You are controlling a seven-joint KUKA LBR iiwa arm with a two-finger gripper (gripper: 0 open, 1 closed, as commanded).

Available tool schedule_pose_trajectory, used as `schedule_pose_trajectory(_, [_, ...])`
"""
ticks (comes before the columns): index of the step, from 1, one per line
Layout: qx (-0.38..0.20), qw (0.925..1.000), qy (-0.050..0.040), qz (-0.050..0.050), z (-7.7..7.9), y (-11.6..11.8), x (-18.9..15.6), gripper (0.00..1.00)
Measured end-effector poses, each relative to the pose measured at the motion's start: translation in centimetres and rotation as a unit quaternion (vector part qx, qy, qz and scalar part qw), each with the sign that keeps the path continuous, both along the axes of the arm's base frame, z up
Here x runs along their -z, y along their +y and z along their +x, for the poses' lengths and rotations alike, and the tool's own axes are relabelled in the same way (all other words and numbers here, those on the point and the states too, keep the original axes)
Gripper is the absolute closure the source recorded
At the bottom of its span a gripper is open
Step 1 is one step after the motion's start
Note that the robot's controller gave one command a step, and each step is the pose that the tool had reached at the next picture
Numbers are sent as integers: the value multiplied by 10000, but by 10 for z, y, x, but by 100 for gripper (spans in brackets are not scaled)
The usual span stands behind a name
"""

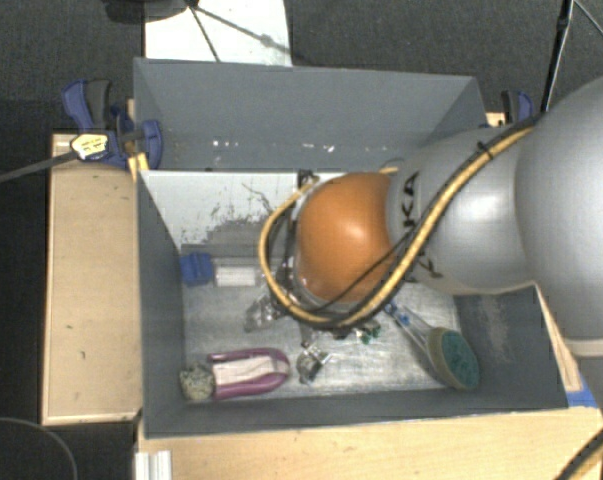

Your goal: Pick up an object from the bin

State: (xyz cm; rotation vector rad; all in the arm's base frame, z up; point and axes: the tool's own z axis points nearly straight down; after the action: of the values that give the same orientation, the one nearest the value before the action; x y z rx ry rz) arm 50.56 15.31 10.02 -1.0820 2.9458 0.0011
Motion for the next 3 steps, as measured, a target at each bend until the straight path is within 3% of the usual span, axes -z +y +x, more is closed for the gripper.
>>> schedule_pose_trajectory(1, [-1170,9931,-1,9,1,77,26,0])
schedule_pose_trajectory(2, [-1141,9935,-2,1,1,75,25,100])
schedule_pose_trajectory(3, [-1232,9924,-27,10,-13,96,-88,100])
